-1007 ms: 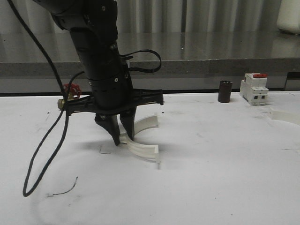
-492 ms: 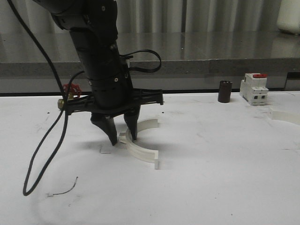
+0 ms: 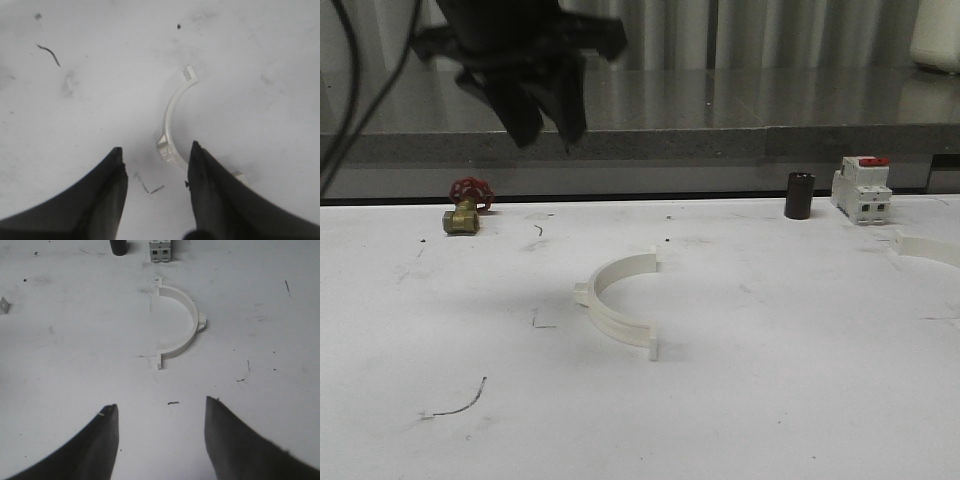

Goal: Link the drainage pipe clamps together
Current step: 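Open the left gripper and raise it away from the clamp half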

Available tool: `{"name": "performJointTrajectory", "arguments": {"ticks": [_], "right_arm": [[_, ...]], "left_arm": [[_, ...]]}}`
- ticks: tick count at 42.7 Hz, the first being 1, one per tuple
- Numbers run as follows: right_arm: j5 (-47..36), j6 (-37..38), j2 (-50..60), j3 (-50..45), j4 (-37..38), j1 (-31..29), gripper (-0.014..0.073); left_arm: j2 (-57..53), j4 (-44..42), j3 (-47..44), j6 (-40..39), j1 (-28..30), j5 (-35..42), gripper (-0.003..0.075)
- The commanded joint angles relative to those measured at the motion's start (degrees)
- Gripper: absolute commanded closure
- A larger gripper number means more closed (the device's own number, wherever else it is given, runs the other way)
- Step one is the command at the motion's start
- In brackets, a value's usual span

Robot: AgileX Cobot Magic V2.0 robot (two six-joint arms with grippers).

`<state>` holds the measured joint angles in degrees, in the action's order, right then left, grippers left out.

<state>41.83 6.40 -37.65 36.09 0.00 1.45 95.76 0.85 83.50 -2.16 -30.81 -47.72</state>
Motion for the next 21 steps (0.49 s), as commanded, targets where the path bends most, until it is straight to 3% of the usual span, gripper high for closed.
{"name": "performJointTrajectory", "arguments": {"ticks": [1, 21], "right_arm": [[-3.4, -0.2, -0.2, 1.9, 0.6, -0.4, 0.0171], [-3.5, -0.2, -0.2, 1.9, 0.6, -0.4, 0.017]], "left_arm": [[-10.4, 1.5, -2.1, 4.9, 1.2, 1.3, 0.043], [-45.4, 2.7, -31.6, 7.9, 3.0, 5.9, 0.0431]]}}
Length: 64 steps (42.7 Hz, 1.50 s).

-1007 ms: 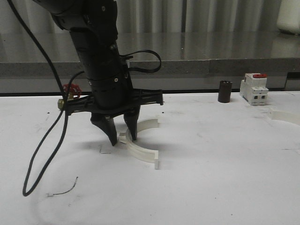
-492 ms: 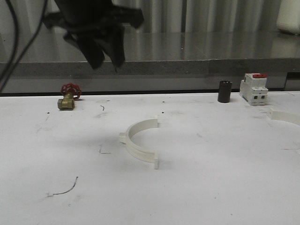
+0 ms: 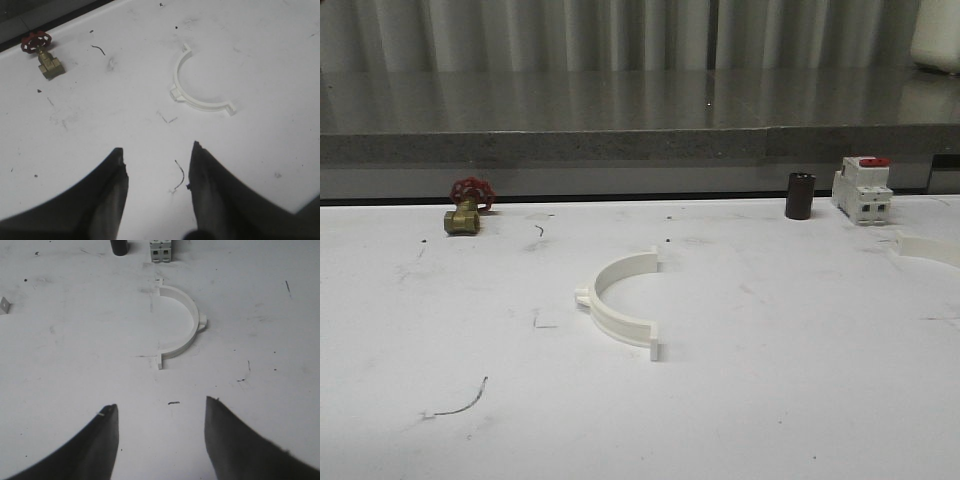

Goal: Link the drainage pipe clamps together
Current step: 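Open the left gripper and raise it away from the clamp half, then grasp the other white clamp half by its tab with the right gripper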

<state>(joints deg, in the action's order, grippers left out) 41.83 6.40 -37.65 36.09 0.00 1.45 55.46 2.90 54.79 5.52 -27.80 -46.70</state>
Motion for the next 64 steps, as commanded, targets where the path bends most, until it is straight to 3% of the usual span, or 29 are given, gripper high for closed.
{"name": "performJointTrajectory", "arguments": {"ticks": [1, 10, 18, 22, 26, 34, 43, 50, 64], "right_arm": [[-3.5, -0.2, -0.2, 1.9, 0.6, -0.4, 0.017], [-2.6, -0.2, -0.2, 1.9, 0.0, -0.4, 0.017], [-6.3, -0.2, -0.2, 2.3, 0.0, -0.4, 0.017], [-4.4, -0.2, -1.0, 4.5, 0.0, -0.4, 0.017], [0.5, -0.2, -5.8, 9.3, 1.5, -0.5, 0.016], [9.4, -0.2, -19.5, 21.1, 5.2, -1.0, 0.0051], [16.4, -6.4, -36.4, 30.5, 1.4, -5.9, 0.0053], [16.5, -13.6, -48.0, 35.2, -7.2, -10.2, 0.0053], [5.8, -15.9, -60.7, 36.3, -4.7, -10.9, 0.0053]], "left_arm": [[-5.9, 0.7, -4.2, 0.2, 0.0, 5.1, 0.0431], [-13.5, 0.7, -12.9, 0.2, 0.0, 8.3, 0.0449], [-14.3, 0.5, -13.7, 0.2, 0.0, 8.0, 0.045], [-14.3, 0.5, -13.7, 0.2, 0.0, 8.0, 0.0451], [-14.3, 0.5, -13.7, 0.2, 0.0, 8.0, 0.0451], [-14.3, 0.5, -13.7, 0.2, 0.0, 8.0, 0.0451], [-14.3, 0.5, -13.7, 0.2, 0.0, 8.0, 0.0451], [-14.3, 0.5, -13.7, 0.2, 0.0, 8.0, 0.0462], [-14.3, 0.5, -13.7, 0.2, 0.0, 8.0, 0.0462]]}}
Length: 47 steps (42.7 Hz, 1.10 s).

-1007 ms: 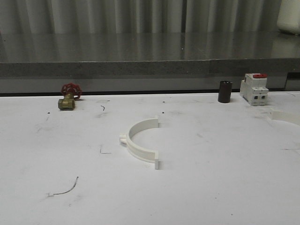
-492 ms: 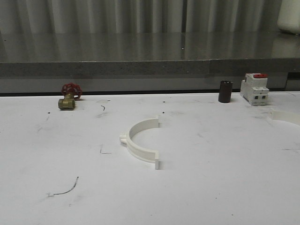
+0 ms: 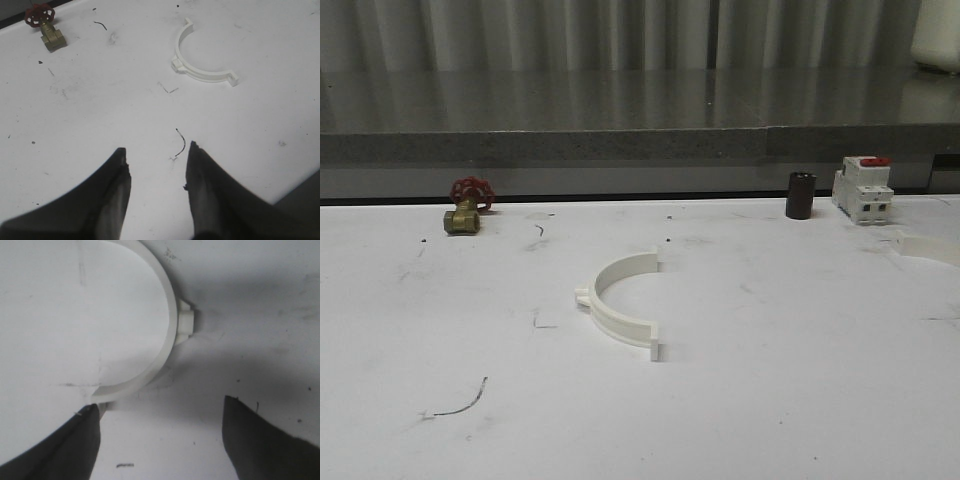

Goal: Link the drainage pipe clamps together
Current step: 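Grasp the other white clamp half by its tab with the right gripper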

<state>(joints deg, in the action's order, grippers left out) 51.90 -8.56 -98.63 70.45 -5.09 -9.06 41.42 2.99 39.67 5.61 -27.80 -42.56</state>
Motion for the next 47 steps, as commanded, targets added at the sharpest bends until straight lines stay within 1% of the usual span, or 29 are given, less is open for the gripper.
{"name": "performJointTrajectory", "arguments": {"ticks": [1, 4, 8, 14, 20, 26, 27, 32, 35, 45, 47], "right_arm": [[-4.9, -0.9, -0.3, 1.9, 0.5, -0.4, 0.0053], [-7.0, -0.9, -2.0, 2.0, 1.3, -0.4, 0.0053], [-7.4, -0.9, -4.4, 3.7, 1.9, -0.4, 0.0053], [-6.5, -0.8, -8.1, 6.9, 2.0, -0.4, 0.0053], [-3.8, -0.7, -11.2, 9.9, 2.0, -0.4, 0.0053], [-2.9, 1.4, -12.8, 11.1, 2.3, -0.4, 0.0057], [-2.9, 1.6, -13.0, 11.1, 2.4, -0.4, 0.0067], [-2.9, 1.6, -13.5, 11.1, 2.4, -0.4, 0.021], [-2.9, 1.6, -13.5, 11.1, 2.4, -0.4, 0.0265], [-2.2, 1.8, -13.5, 11.1, 2.4, -0.4, 0.0401], [-2.1, 1.9, -13.5, 11.1, 2.4, -0.4, 0.0417]], "left_arm": [[-0.3, 0.4, 1.4, 0.1, 0.0, 3.9, 0.0462], [-0.3, 0.4, 1.4, 0.1, 0.0, 3.9, 0.0462], [-0.3, 0.4, 1.4, 0.1, 0.0, 3.9, 0.0462], [-0.3, 0.4, 1.4, 0.1, 0.0, 3.9, 0.0462], [-0.3, 0.4, 1.4, 0.1, 0.0, 3.9, 0.0462], [-0.3, 0.4, 1.4, 0.1, 0.0, 3.9, 0.0462], [-0.3, 0.4, 1.4, 0.1, 0.0, 3.9, 0.0462], [-0.3, 0.4, 1.4, 0.1, 0.0, 3.9, 0.0462], [-0.3, 0.4, 1.4, 0.1, 0.0, 3.9, 0.0462], [-0.3, 0.4, 1.4, 0.1, 0.0, 3.9, 0.0462], [-0.3, 0.4, 1.4, 0.1, 0.0, 3.9, 0.0462]]}}
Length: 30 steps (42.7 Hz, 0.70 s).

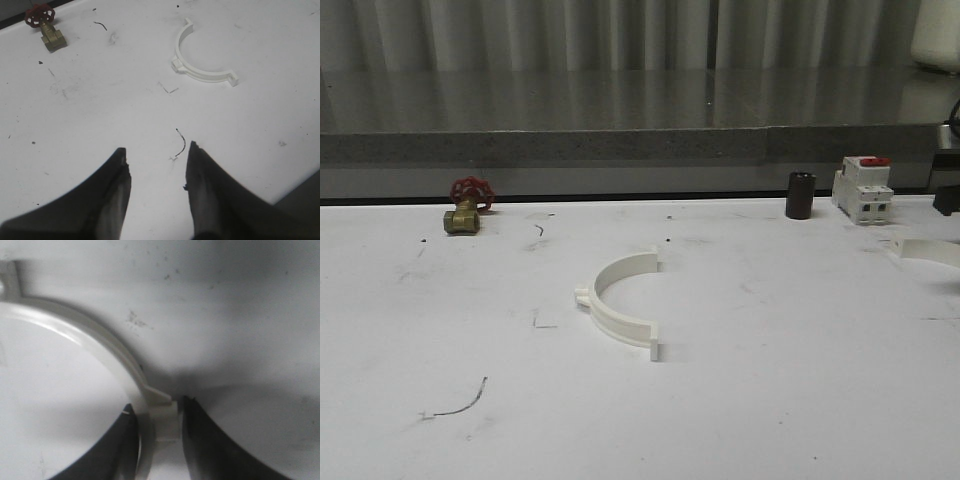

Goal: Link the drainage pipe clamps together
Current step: 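Grasp the other white clamp half by its tab with the right gripper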

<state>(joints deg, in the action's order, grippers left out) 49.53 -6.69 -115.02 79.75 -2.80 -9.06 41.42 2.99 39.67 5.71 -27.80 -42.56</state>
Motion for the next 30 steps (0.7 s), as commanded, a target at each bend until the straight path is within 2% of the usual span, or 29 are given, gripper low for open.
{"name": "performJointTrajectory", "arguments": {"ticks": [1, 19, 30], "right_arm": [[0.4, 0.0, 2.9, 1.8, 0.1, -0.4, 0.0422], [2.1, 0.0, 2.9, 1.9, -0.6, -0.4, 0.0431], [4.7, 6.1, 8.0, 3.2, -3.0, 3.4, 0.0431]], "left_arm": [[-0.3, 0.4, 1.4, 0.0, 0.0, 3.9, 0.0462], [-0.3, 0.4, 1.4, 0.0, 0.0, 3.9, 0.0462], [-0.3, 0.4, 1.4, 0.0, 0.0, 3.9, 0.0462]]}}
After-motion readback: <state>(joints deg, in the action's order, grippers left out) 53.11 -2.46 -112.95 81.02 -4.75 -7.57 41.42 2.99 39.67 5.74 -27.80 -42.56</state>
